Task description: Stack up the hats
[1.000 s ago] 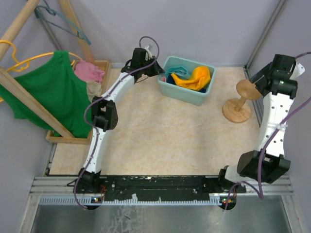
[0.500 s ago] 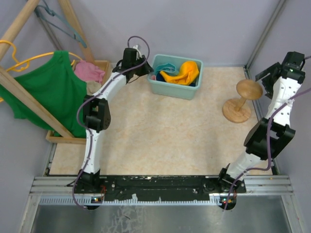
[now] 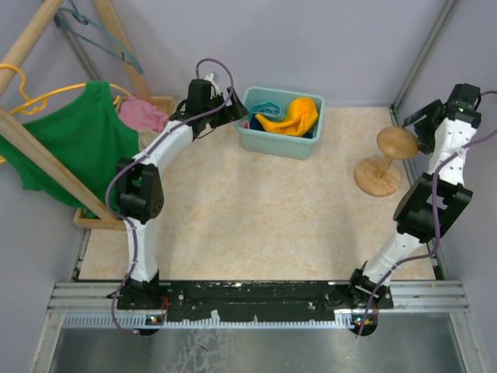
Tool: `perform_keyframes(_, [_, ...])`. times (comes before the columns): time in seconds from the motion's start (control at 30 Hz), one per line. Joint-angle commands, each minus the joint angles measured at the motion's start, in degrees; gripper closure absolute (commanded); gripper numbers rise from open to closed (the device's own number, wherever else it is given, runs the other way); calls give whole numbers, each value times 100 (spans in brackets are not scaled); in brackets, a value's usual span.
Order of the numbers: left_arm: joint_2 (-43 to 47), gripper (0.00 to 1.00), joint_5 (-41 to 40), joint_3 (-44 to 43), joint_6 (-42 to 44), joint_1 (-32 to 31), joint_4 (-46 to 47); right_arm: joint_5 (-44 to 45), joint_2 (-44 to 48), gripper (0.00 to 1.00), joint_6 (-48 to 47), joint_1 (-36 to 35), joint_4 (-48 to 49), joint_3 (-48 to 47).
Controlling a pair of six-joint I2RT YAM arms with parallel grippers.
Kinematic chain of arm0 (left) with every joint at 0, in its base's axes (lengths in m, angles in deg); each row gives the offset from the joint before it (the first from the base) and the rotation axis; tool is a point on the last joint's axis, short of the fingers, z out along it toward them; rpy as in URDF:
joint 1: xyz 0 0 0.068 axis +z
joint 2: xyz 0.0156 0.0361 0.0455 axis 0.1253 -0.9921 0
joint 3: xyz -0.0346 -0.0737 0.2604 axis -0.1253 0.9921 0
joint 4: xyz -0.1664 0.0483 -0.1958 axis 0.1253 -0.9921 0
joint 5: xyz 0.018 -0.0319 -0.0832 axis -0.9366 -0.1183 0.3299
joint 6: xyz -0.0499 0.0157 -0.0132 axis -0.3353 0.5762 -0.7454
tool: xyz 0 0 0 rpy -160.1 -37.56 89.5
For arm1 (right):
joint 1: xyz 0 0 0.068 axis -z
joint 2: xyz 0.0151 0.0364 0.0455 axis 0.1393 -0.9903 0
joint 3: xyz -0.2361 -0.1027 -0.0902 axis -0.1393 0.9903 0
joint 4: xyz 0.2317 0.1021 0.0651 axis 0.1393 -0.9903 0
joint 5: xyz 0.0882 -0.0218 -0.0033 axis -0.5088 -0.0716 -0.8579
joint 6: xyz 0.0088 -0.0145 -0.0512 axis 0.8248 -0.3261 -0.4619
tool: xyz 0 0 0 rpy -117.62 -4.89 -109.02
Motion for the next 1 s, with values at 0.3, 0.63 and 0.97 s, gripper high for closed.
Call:
perform_keyframes(0.3, [1171, 0, 369, 700, 327, 230, 57, -286, 501, 28, -90, -926, 290, 1278])
perform_keyframes(0.63, [1519, 1, 530, 1359, 315, 356, 197, -540, 1598, 30, 366, -1713, 578, 2607])
perform_keyframes(0.97, [2078, 1, 622, 2046, 78, 592, 643, -816, 1837, 31, 876, -1976, 1536, 4055])
